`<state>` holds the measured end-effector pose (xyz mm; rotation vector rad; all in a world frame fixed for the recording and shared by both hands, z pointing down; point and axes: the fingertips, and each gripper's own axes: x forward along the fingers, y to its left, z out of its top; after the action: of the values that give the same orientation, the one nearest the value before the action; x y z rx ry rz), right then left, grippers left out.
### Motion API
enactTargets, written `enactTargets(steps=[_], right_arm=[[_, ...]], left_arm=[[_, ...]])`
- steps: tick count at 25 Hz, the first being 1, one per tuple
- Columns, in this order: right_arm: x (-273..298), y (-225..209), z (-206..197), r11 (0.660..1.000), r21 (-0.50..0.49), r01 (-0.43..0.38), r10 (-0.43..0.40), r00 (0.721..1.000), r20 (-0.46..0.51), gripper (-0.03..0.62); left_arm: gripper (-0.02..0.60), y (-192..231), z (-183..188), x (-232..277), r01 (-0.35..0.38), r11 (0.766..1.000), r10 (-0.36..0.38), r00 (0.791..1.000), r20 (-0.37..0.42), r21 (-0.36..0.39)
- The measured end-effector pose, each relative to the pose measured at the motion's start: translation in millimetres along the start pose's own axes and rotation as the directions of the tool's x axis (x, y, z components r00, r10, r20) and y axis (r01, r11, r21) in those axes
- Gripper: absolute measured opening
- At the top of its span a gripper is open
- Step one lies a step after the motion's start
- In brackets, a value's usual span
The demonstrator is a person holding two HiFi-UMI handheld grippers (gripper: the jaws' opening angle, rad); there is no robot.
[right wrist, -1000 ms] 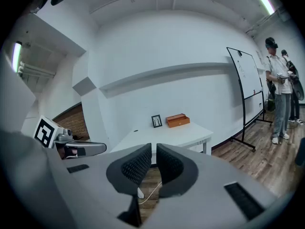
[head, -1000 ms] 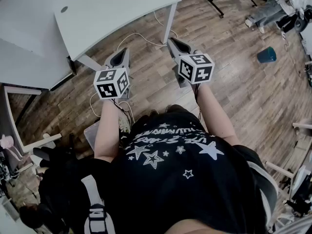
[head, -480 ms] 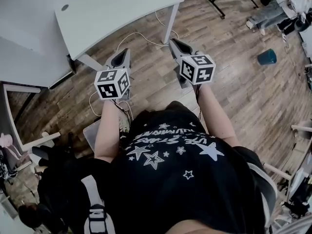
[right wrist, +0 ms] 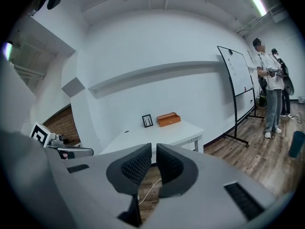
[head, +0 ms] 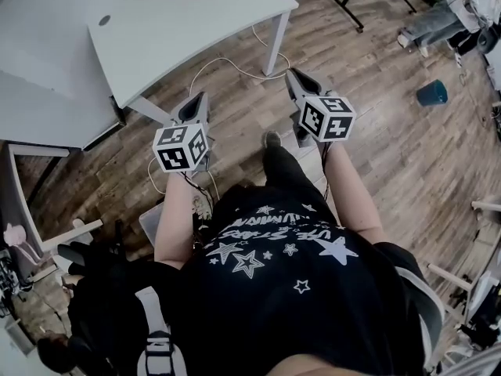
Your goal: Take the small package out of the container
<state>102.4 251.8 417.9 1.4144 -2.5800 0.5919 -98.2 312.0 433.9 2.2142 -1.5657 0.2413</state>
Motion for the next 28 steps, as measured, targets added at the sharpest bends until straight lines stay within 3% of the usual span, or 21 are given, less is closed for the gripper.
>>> enactTargets(steps=[8, 28], right_arm=[[59.4, -29.7, 7.3, 0.999, 0.009, -0.046, 0.047, 0.998, -0.034, 0.061], [270.7, -153.5, 128.0, 0.97, -0.001, -0.243, 0.243, 0.967, -0.075, 0.061]], left_arm=[[0.02, 13.3, 16.9, 53.0, -0.028, 1.0, 0.028, 1.0, -0.013, -0.005], [0.02, 50.7, 136.2, 262.1, -0.164, 0.986, 0.164, 0.986, -0.002, -0.004]])
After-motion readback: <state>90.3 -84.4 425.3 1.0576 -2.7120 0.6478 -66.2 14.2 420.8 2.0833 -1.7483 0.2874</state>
